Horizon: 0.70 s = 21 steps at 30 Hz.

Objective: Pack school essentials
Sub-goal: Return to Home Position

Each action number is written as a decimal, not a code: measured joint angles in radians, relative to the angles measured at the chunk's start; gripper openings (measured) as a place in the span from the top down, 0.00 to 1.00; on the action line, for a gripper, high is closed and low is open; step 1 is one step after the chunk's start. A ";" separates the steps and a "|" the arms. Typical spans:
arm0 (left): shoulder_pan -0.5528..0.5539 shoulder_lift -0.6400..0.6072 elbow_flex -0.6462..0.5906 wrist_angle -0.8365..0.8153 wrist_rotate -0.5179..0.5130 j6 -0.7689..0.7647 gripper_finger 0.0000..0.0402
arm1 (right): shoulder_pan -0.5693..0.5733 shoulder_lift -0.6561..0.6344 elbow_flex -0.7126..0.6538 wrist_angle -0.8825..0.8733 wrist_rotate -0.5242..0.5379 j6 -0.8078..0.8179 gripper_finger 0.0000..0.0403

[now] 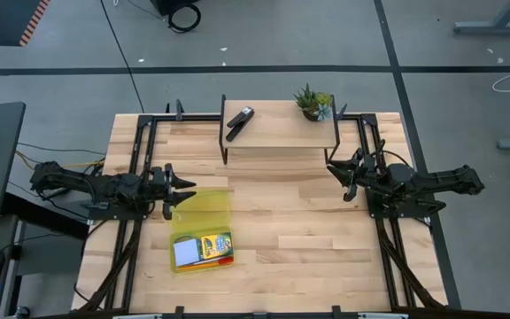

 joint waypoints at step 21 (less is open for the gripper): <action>0.000 0.000 0.000 0.000 0.000 0.000 0.63 | 0.000 0.000 0.000 0.000 0.000 0.000 0.75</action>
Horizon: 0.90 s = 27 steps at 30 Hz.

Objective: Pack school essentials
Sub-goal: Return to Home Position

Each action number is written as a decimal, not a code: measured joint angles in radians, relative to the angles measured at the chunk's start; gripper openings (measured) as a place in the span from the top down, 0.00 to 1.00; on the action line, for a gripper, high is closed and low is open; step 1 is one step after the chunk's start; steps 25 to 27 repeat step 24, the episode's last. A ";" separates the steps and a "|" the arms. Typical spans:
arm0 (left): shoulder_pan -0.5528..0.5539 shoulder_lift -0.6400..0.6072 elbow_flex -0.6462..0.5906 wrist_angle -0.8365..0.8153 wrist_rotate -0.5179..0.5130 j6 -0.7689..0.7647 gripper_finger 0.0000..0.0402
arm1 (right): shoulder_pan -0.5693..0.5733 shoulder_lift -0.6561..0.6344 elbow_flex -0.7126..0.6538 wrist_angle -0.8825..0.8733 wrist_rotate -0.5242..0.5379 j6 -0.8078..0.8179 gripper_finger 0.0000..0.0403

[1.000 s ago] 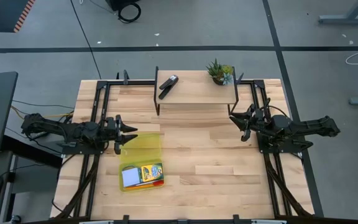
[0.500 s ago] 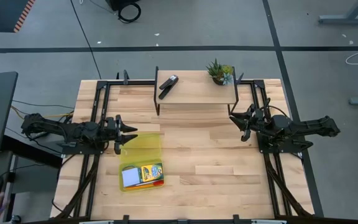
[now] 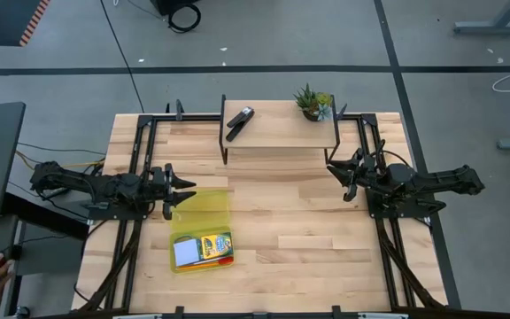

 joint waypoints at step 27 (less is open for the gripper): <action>0.000 0.000 0.000 0.000 0.000 0.000 0.63 | 0.000 0.000 0.000 0.000 0.000 0.000 0.75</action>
